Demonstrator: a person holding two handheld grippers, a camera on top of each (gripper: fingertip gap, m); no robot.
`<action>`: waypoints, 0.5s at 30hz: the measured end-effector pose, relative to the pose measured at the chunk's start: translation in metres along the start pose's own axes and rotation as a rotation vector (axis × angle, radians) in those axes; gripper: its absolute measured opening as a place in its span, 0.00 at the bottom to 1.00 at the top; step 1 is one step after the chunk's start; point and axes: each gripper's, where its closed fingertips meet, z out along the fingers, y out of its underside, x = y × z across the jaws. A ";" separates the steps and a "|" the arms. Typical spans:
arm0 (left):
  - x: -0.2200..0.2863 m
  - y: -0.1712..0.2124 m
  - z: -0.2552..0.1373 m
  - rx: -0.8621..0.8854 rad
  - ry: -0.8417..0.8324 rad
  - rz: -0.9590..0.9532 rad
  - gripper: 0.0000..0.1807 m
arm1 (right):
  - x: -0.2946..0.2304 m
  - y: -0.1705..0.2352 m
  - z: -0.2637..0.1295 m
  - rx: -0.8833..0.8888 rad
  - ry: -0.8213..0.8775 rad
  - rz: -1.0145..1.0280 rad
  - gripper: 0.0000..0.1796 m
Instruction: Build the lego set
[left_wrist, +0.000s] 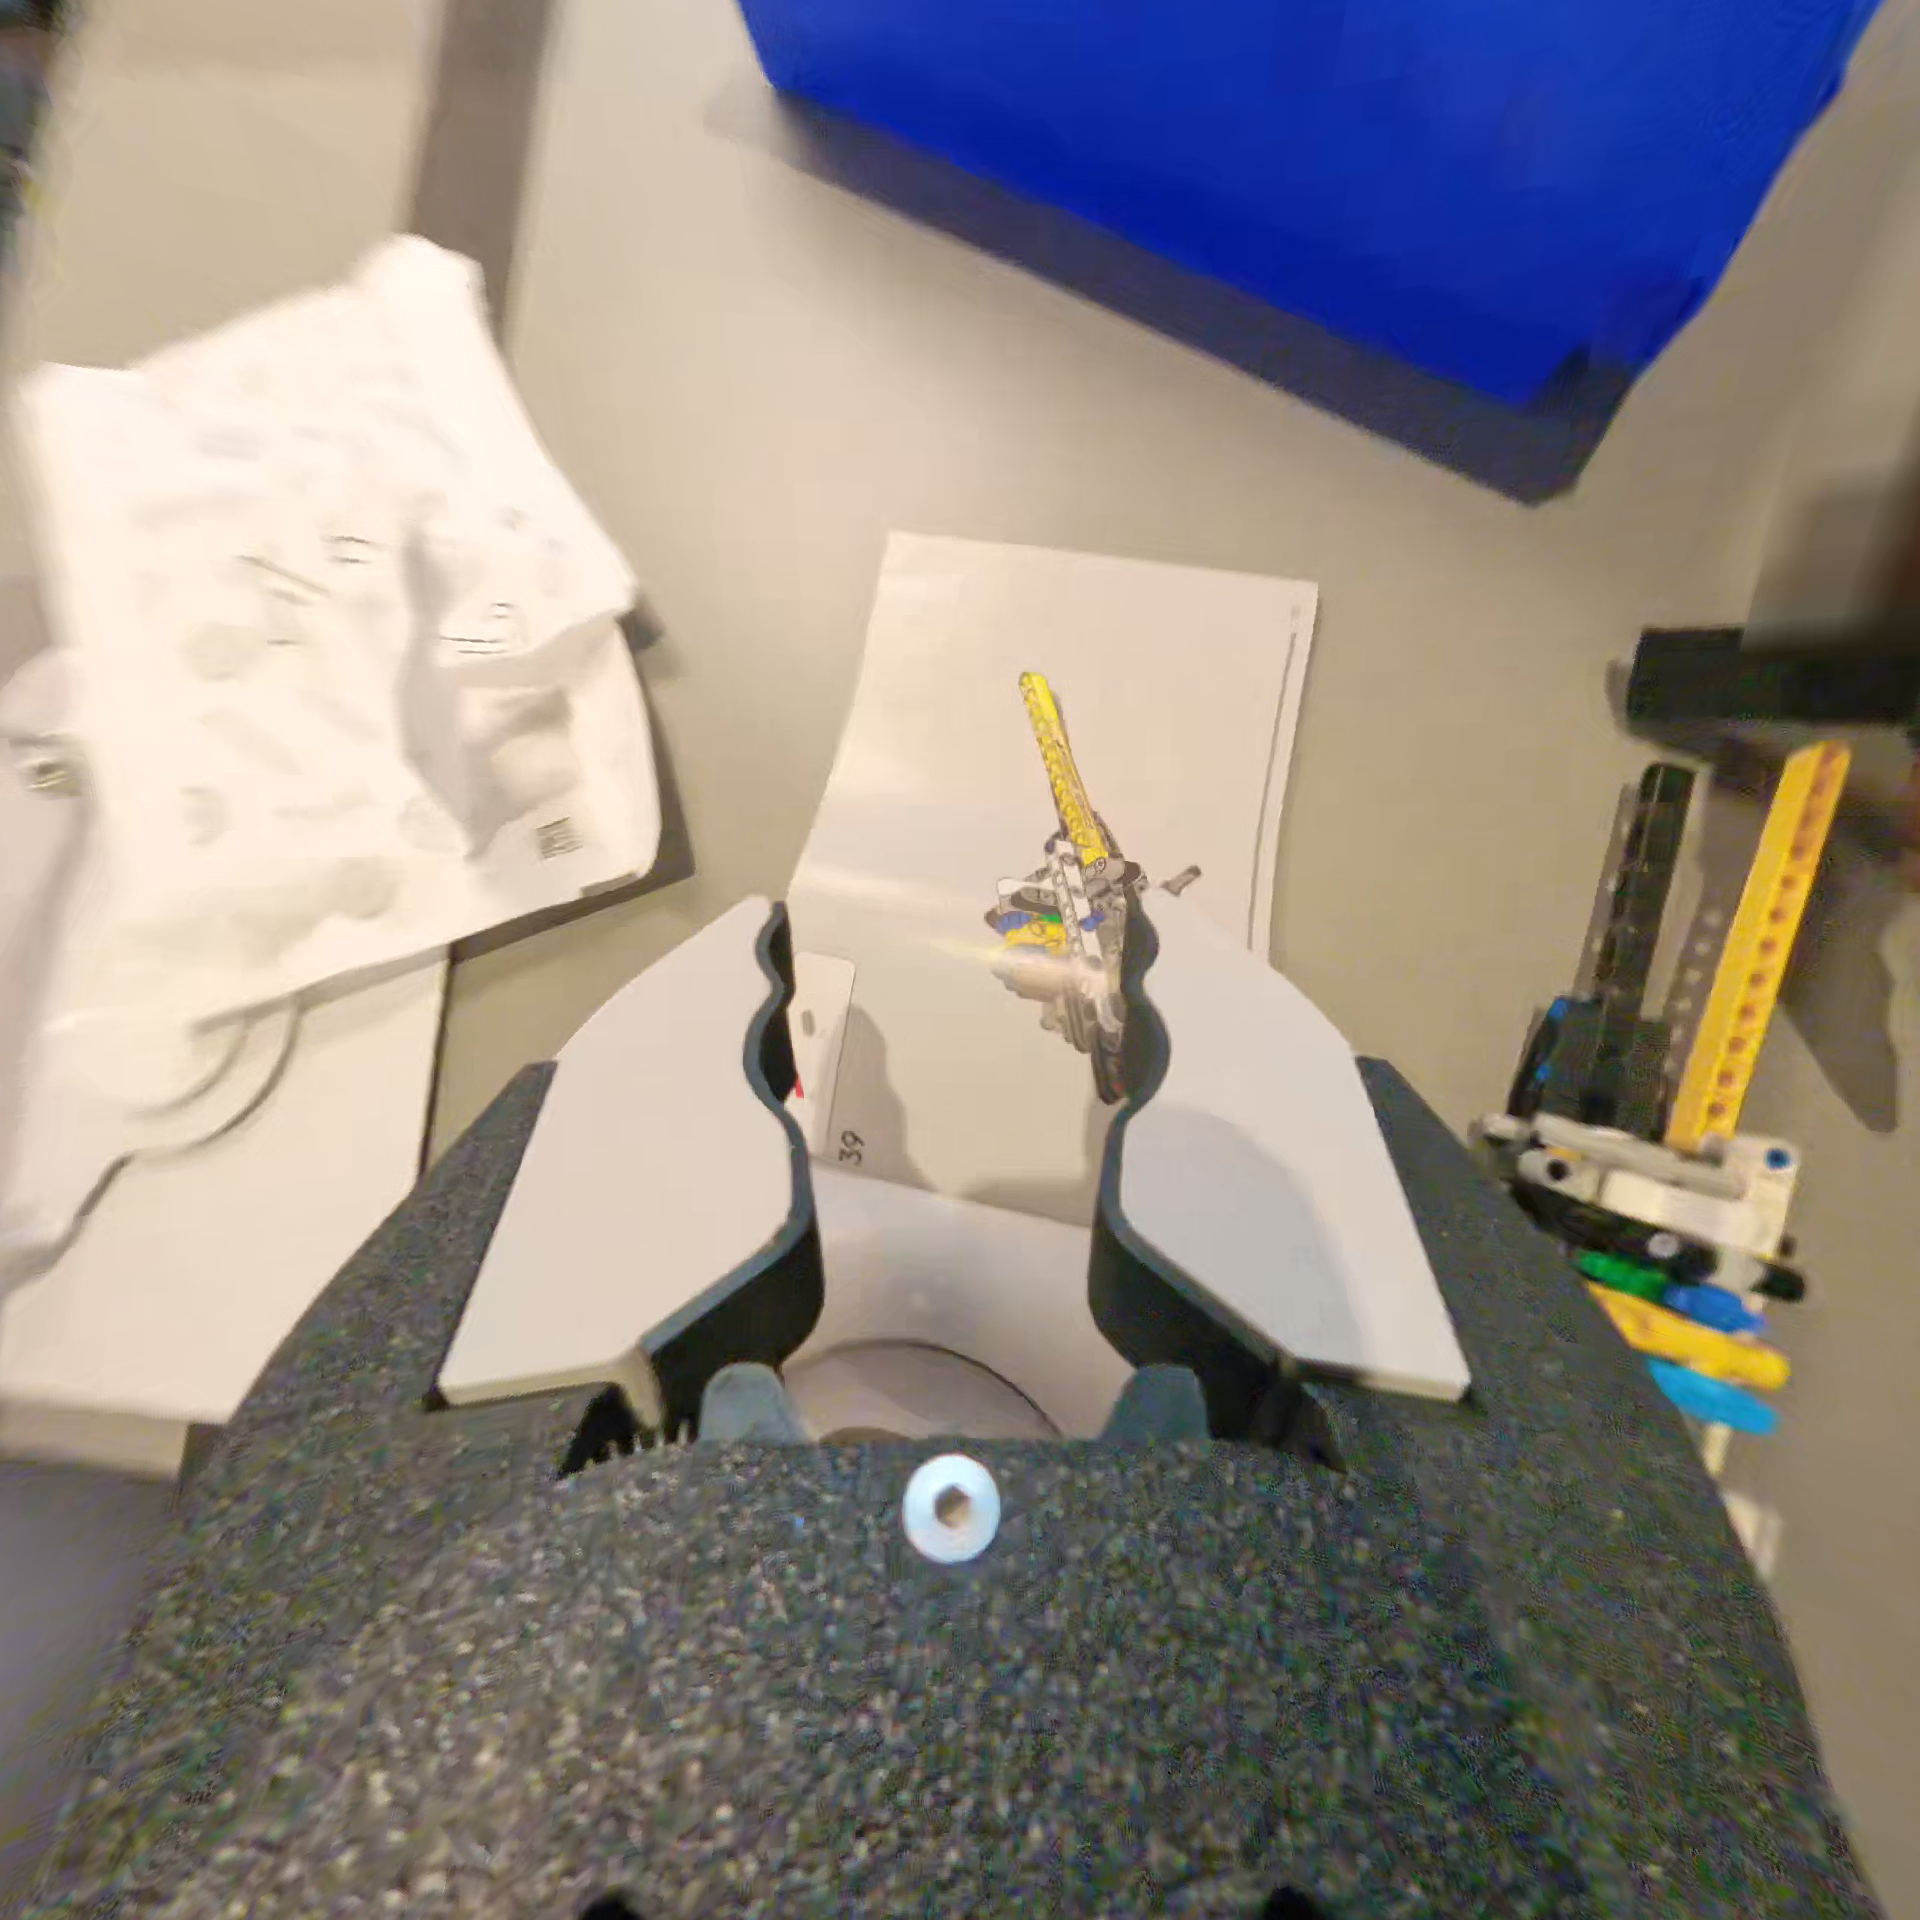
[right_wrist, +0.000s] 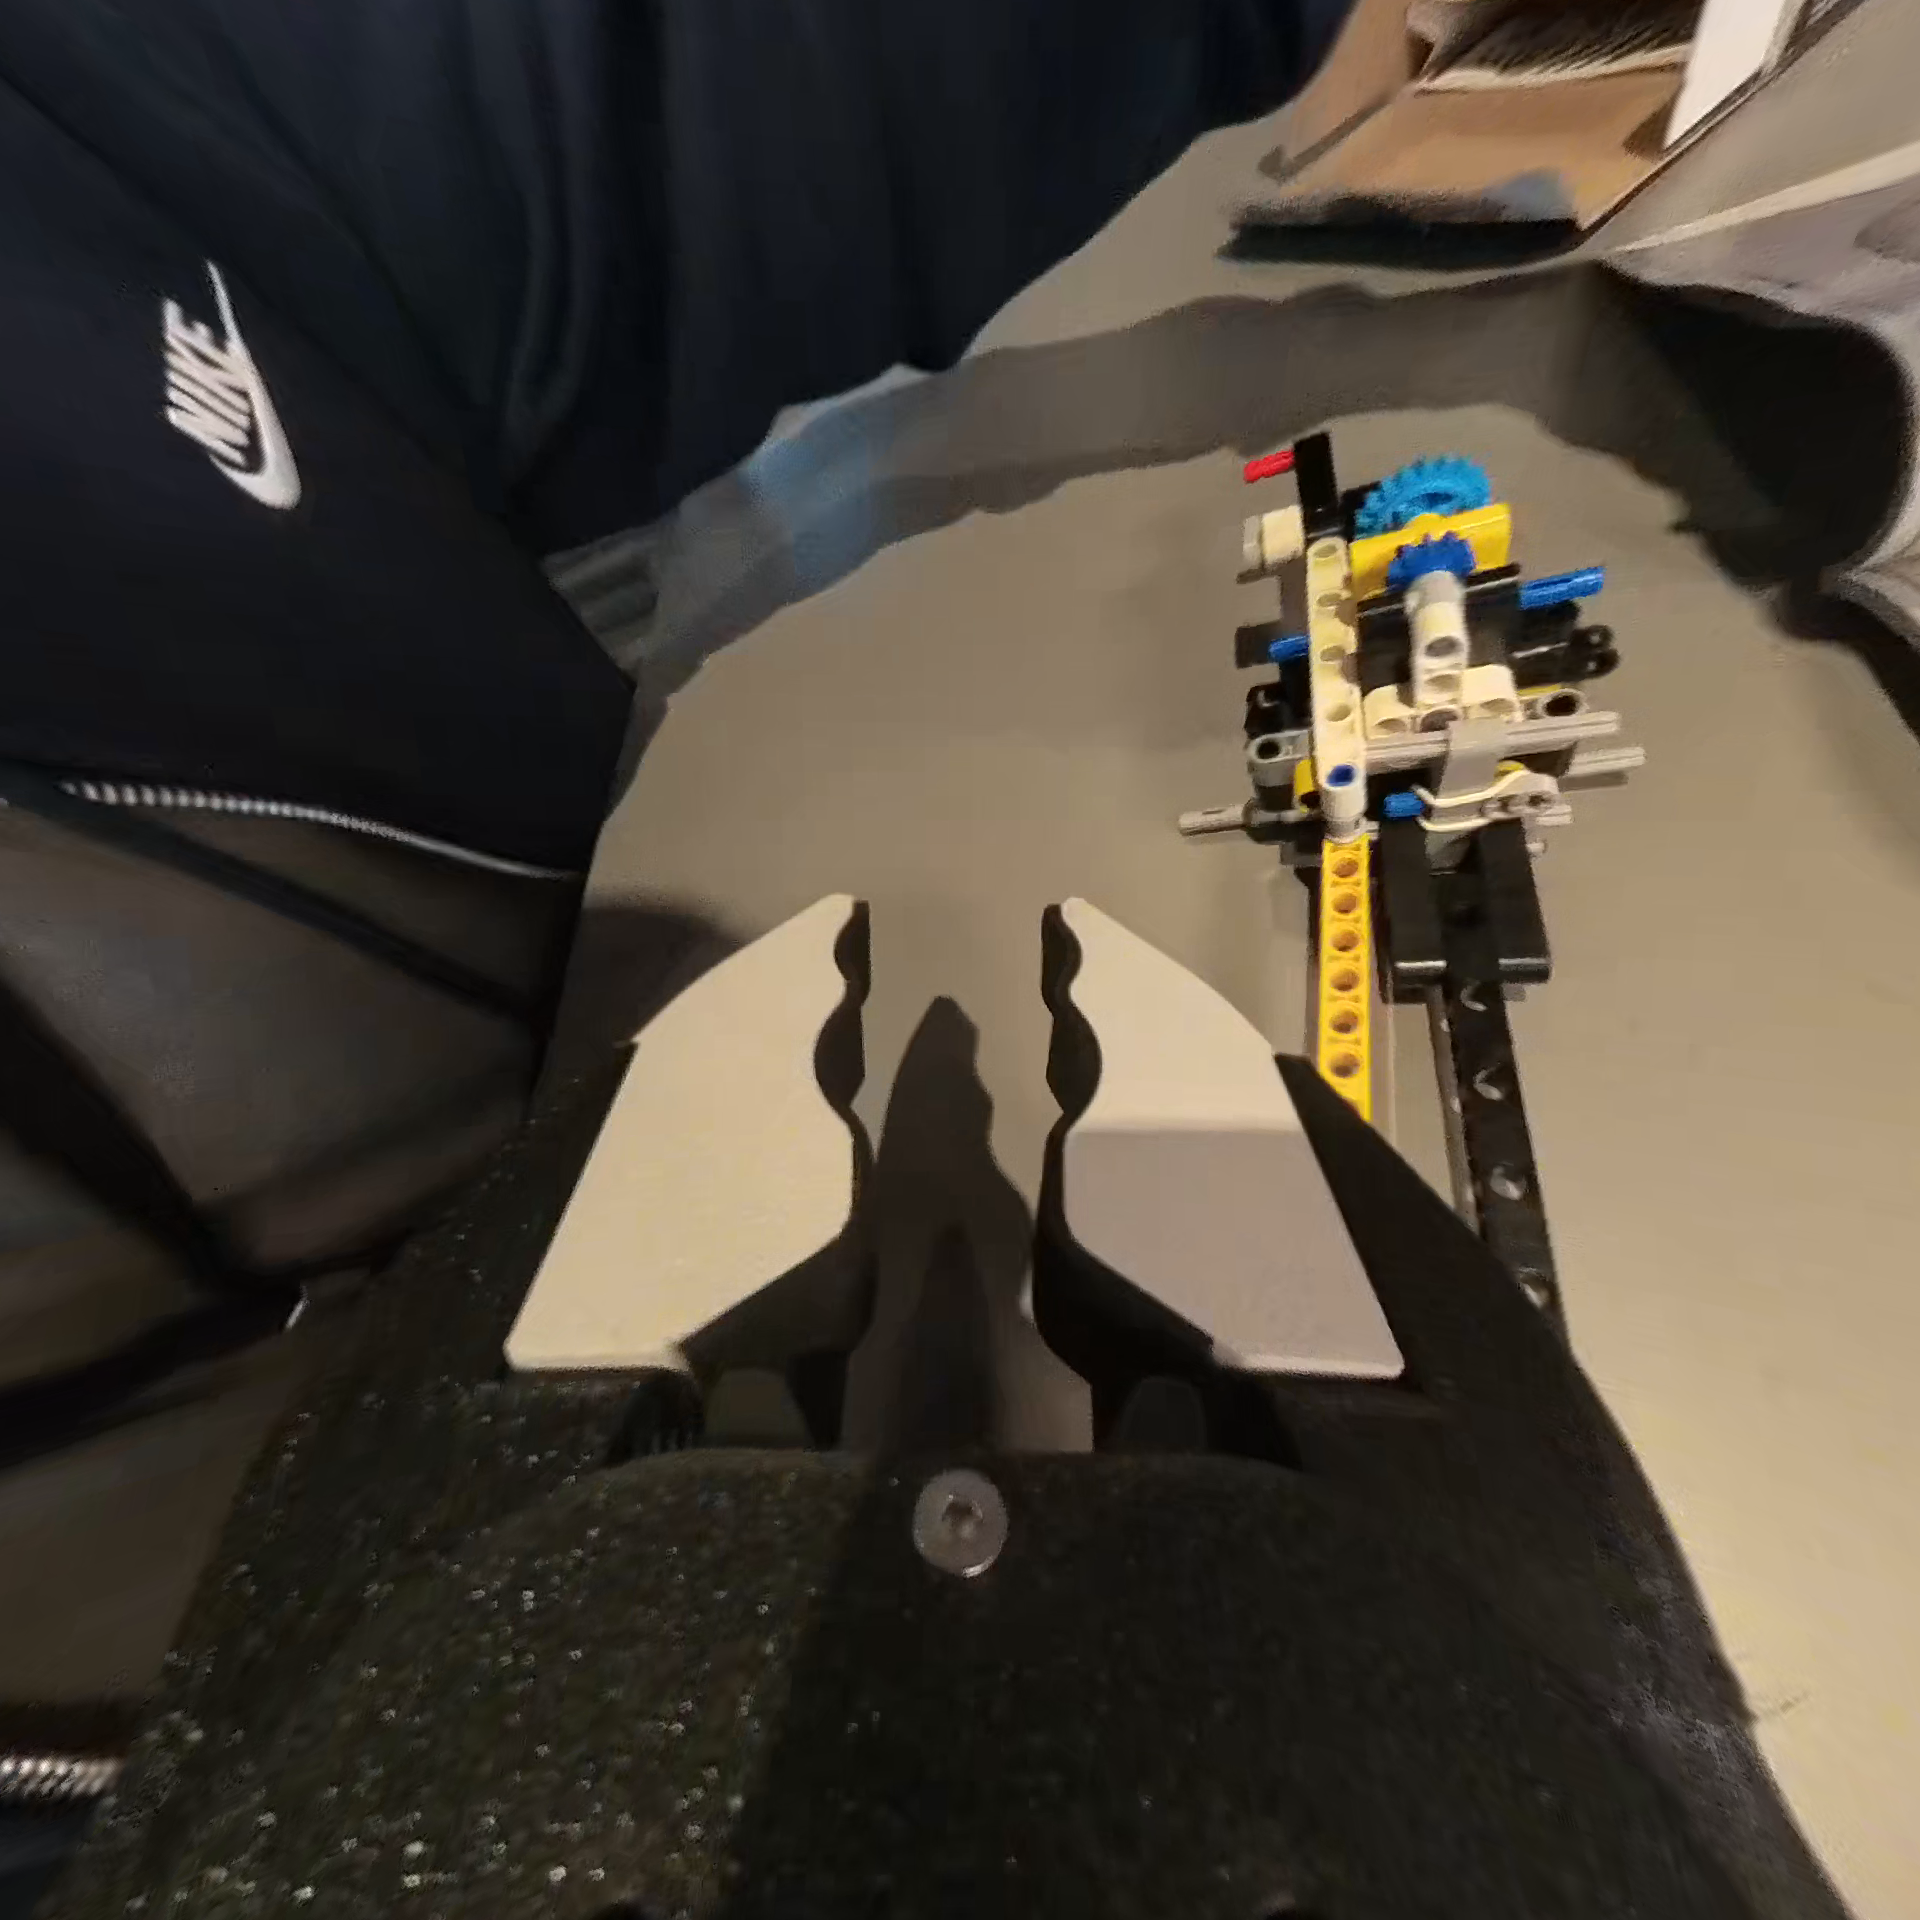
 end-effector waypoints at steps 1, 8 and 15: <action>-0.002 0.004 0.011 -0.052 0.064 0.017 0.35 | 0.001 -0.001 -0.002 0.014 -0.009 0.017 0.17; -0.016 0.005 0.052 -0.166 0.237 -0.029 0.33 | 0.010 -0.007 -0.009 0.080 -0.036 0.129 0.16; -0.018 0.016 0.073 -0.271 0.171 -0.040 0.34 | 0.008 -0.004 -0.006 0.059 -0.017 0.104 0.16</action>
